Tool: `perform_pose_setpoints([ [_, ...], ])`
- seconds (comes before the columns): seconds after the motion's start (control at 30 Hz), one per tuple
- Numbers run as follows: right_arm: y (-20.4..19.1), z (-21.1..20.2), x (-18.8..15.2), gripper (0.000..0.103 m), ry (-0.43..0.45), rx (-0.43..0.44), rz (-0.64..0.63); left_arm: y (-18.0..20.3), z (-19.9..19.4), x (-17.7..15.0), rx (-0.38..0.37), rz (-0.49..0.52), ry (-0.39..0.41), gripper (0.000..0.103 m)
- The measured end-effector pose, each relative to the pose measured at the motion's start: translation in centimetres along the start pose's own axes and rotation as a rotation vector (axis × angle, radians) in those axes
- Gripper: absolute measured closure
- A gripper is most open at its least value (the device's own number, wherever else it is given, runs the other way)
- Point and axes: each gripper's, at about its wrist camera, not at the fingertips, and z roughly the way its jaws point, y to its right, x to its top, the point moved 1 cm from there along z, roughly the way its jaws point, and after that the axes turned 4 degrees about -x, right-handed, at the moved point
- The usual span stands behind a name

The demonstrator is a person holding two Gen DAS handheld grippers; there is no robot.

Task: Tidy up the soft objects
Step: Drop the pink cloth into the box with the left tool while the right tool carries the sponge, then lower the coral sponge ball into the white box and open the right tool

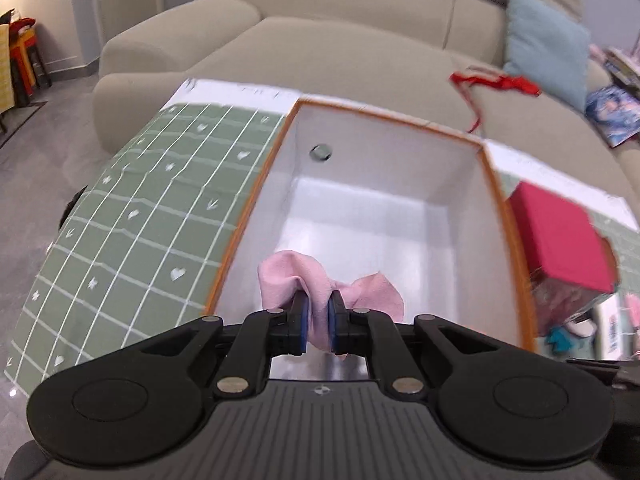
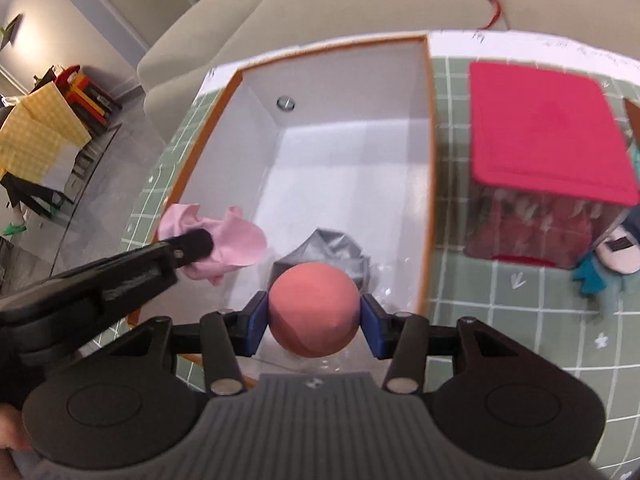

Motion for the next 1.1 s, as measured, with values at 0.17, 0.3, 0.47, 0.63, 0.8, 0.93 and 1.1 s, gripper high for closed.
perform_pose_setpoints([
  [0.17,-1.7,1.3,-0.4,0.053,-0.002,-0.087,-0.057,-0.9,0.9,-0.5,0.038,-0.031,-0.05,0.092],
  [0.3,-2.3,1.7,-0.4,0.053,-0.015,-0.068,-0.053,-0.2,1.4,-0.8,0.071,-0.017,-0.062,0.092],
  [0.47,-2.8,1.6,-0.5,0.052,-0.015,-0.098,-0.076,0.2,1.3,-0.8,0.084,-0.026,-0.067,0.091],
  [0.63,-2.9,1.4,-0.9,0.051,-0.006,-0.109,-0.107,-0.2,1.0,-0.5,0.094,-0.056,-0.055,0.083],
  [0.8,-3.0,1.6,-0.9,0.051,-0.009,-0.101,-0.115,-0.4,1.1,-0.2,0.103,-0.062,-0.041,0.043],
  [0.93,-3.0,1.6,-0.9,0.051,-0.011,-0.101,-0.118,0.0,0.8,-0.1,0.096,-0.048,-0.015,0.028],
  [1.1,-2.9,1.6,-0.9,0.051,-0.009,-0.1,-0.118,0.4,-0.4,0.3,0.074,-0.051,0.068,0.022],
])
